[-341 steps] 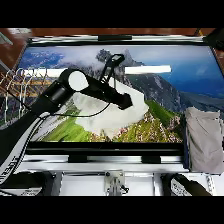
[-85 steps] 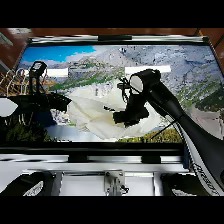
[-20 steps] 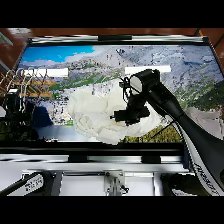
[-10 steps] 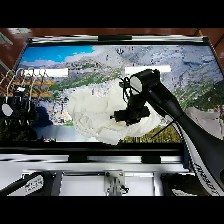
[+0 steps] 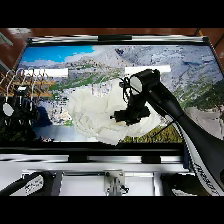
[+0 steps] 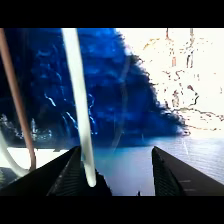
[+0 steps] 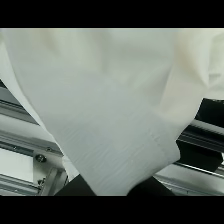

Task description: Fold the shirts.

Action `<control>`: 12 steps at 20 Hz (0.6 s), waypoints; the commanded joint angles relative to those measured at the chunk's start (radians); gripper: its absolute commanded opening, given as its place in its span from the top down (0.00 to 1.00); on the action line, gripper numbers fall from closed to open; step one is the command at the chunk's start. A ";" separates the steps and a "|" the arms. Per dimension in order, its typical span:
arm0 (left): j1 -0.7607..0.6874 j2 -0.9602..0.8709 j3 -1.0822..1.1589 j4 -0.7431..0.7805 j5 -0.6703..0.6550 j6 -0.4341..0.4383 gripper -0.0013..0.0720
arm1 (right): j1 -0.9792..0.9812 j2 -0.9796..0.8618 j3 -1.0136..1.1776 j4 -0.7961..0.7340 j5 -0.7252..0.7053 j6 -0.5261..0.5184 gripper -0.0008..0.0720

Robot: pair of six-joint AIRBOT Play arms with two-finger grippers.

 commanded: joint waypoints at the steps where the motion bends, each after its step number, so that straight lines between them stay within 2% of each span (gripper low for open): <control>1: 0.002 0.039 0.006 0.002 -0.009 -0.015 0.29 | 0.001 -0.001 0.000 0.000 -0.001 -0.002 0.87; 3: 0.002 0.050 0.007 0.002 -0.046 -0.015 0.24 | 0.001 -0.001 0.000 0.000 0.001 -0.005 0.87; 5: 0.003 0.035 0.006 0.018 -0.095 -0.025 0.24 | 0.001 -0.001 0.000 0.000 0.003 -0.005 0.87; 7: 0.005 0.030 0.006 0.070 -0.097 -0.077 0.24 | 0.001 -0.001 0.000 0.000 0.010 -0.005 0.87; 12: 0.068 -0.003 0.003 0.069 -0.111 -0.080 0.25 | 0.001 -0.001 0.000 0.000 0.022 -0.024 0.87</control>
